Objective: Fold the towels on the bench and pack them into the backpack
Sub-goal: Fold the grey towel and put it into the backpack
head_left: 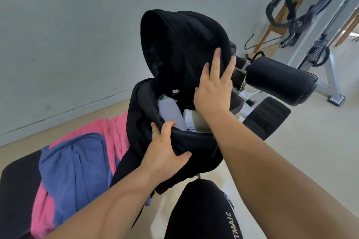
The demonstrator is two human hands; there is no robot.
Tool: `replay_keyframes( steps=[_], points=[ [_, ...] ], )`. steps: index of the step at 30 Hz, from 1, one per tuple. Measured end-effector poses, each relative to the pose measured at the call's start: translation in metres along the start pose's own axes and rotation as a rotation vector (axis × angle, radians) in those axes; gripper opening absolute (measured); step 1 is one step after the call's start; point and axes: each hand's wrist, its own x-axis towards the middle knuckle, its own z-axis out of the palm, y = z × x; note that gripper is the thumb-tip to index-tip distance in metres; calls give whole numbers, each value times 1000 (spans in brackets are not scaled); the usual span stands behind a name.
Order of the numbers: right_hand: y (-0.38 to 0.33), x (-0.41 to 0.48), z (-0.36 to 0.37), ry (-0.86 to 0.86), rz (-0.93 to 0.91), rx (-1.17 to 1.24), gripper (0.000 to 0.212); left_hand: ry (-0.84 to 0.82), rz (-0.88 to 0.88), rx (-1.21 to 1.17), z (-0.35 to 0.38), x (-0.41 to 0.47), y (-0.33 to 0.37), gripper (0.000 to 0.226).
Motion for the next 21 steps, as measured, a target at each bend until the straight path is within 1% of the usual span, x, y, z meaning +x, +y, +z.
replay_keyframes(
  steps=[4, 7, 10, 14, 17, 21],
  points=[
    [8, 14, 17, -4, -78, -50, 57, -55, 67, -93, 2, 33, 11, 68],
    [19, 34, 23, 3, -83, -62, 54, -81, 99, -187, 2, 59, 20, 70],
    [34, 56, 24, 11, -61, -55, 57, -99, 131, -229, 4, 88, 31, 68],
    [51, 75, 20, 29, -71, 29, 57, -116, 134, -243, 11, 121, 53, 65],
    [64, 83, 16, 71, -83, 97, 55, -82, 147, -258, 17, 133, 69, 57],
    [80, 94, 10, 136, -45, 166, 62, -34, 192, -235, 20, 139, 80, 57]
  ],
)
